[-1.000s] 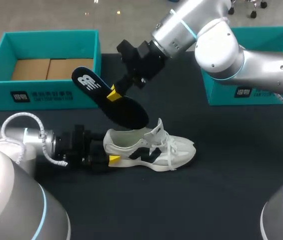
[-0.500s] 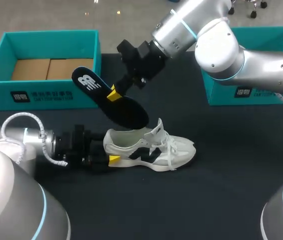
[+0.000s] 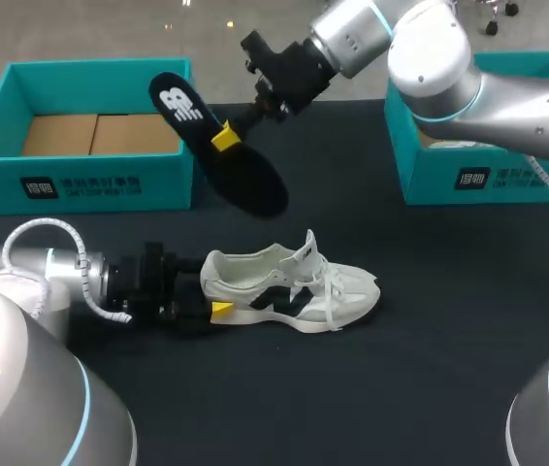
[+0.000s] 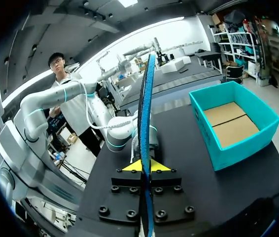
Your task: Take the shoe out of the shoebox, open the shoe tongue, remove and reinsert the insole, then place the shoe into the shoebox
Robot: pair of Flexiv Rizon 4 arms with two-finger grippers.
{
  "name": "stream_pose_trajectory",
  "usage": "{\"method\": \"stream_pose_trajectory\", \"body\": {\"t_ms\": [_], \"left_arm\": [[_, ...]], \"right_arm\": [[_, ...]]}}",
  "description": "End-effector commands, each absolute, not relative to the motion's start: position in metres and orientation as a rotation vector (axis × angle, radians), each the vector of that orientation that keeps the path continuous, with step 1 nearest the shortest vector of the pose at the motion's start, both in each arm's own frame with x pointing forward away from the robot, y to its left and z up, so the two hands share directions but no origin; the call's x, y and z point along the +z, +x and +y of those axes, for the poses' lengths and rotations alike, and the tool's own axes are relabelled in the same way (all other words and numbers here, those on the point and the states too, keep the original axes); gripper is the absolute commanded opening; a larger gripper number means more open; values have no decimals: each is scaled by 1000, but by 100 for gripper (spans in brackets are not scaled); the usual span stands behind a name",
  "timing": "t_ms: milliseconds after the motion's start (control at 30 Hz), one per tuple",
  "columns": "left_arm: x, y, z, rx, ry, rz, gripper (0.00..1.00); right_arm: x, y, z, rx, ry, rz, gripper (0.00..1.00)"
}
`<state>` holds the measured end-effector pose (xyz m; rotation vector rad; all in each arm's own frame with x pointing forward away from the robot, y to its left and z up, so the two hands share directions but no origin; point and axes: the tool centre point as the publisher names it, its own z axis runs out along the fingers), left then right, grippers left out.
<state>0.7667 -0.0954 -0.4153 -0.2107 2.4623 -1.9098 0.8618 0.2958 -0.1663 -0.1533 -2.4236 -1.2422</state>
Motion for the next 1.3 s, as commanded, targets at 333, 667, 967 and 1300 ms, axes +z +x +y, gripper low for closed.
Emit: {"method": "stream_pose_trajectory", "body": {"t_ms": [333, 667, 967, 1300], "left_arm": [[-417, 767, -96, -1909, -213, 2464, 0], [-417, 767, -96, -1909, -213, 2464, 0], [-417, 767, -96, -1909, -213, 2464, 0], [-417, 767, -96, -1909, -213, 2464, 0]], "right_arm": [[-112, 862, 228, -1371, -405, -2268, 0], [-79, 846, 190, -1338, -472, -2303, 0], [-72, 840, 181, -1340, -485, -2303, 0], [-72, 840, 181, -1340, -485, -2303, 0]]}}
